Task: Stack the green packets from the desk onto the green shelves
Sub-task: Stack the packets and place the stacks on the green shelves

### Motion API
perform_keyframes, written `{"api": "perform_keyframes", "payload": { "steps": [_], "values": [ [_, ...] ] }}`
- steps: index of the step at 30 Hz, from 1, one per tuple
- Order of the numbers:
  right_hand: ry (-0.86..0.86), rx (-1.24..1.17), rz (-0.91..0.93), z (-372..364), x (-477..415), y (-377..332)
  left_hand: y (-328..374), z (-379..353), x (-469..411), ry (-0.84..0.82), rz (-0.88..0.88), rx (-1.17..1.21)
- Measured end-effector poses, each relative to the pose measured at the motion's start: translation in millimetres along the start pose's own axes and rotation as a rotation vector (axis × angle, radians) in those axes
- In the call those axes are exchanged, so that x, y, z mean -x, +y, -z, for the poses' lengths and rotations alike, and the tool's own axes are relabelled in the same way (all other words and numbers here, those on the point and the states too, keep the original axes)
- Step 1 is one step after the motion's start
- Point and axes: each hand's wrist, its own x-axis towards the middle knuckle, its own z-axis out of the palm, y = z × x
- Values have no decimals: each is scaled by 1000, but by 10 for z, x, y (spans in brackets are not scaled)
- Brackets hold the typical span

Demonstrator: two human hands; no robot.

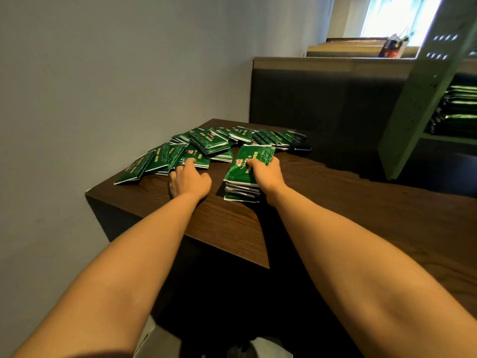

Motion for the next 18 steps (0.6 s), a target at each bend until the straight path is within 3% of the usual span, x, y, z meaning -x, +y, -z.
{"api": "perform_keyframes", "payload": {
  "steps": [5,9,18],
  "values": [
    [34,85,-36,38,-105,29,47,-113,-114,-34,42,-123],
    [23,108,-10,46,-157,61,14,-127,-225,-66,136,27],
    [-1,84,-13,46,-124,41,-14,-132,-195,197,152,243]
  ]
}}
